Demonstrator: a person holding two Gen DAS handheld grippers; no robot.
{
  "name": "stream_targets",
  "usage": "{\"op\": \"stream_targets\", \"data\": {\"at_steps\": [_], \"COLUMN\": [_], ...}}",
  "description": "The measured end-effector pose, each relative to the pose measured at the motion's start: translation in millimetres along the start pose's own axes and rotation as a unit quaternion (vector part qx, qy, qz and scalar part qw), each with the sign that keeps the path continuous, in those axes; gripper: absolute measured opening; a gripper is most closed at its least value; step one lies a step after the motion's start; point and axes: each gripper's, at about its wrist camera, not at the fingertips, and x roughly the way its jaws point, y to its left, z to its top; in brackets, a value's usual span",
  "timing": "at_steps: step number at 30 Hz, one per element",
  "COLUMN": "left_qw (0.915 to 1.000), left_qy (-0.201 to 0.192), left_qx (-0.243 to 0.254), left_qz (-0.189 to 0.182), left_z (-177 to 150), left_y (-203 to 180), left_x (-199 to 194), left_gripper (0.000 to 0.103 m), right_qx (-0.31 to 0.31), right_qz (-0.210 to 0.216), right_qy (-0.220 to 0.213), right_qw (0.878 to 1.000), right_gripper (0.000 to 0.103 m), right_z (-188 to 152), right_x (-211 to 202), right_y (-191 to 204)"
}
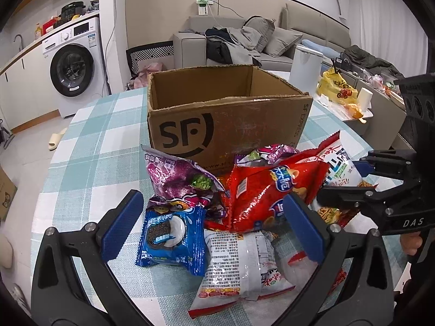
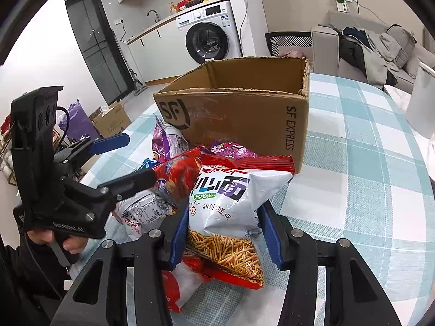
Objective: Organize snacks
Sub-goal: 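Grasp the red chip bag with the left tool and lift it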
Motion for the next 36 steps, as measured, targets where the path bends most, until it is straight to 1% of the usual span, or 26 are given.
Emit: {"op": "stream_targets", "data": {"at_steps": [3,8,14,17,21,30,31,32,33,35,36], "left_qw": [1.0,0.9998,0.9964,0.9951,0.9949,0.993,0.9924,0.9918,0.9914,0.9927,0.9926], "left_qy": [0.004,0.011,0.032,0.036,0.041,0.073,0.074,0.073,0.073,0.072,0.072], "left_qx": [0.004,0.007,-0.012,-0.007,0.005,0.001,0.0,0.0,0.0,0.006,0.008], "left_qz": [-0.003,-0.017,-0.077,-0.091,-0.092,-0.092,-0.099,-0.105,-0.108,-0.096,-0.098], "left_z": [-1,-2,-4,-5,-5,-1,-1,0,0,2,2], "left_y": [-4,-10,-14,-19,-30,-43,-44,-44,-45,-47,-47], "left_x": [3,8,16,18,23,50,52,54,55,57,57], "left_gripper": [0.102,0.102,0.102,0.102,0.102,0.102,0.1,0.096,0.093,0.078,0.073], "right_qx": [-0.003,0.004,0.011,0.016,0.023,0.027,0.027,0.027,0.028,0.03,0.03], "right_qz": [-0.002,-0.007,-0.014,-0.02,-0.025,-0.027,-0.027,-0.027,-0.028,-0.028,-0.028], "right_qy": [0.001,-0.011,-0.025,-0.029,-0.033,-0.034,-0.034,-0.034,-0.034,-0.034,-0.035], "right_qw": [1.0,1.0,1.0,0.999,0.999,0.999,0.999,0.999,0.999,0.999,0.999], "right_gripper": [0.05,0.05,0.05,0.05,0.05,0.05,0.05,0.05,0.05,0.05,0.05], "right_z": [2,4,6,6,7,7,7,7,7,7,7], "right_x": [0,-6,-19,-24,-28,-29,-29,-29,-30,-30,-30], "right_y": [-2,-9,-16,-21,-26,-30,-31,-31,-31,-32,-32]}}
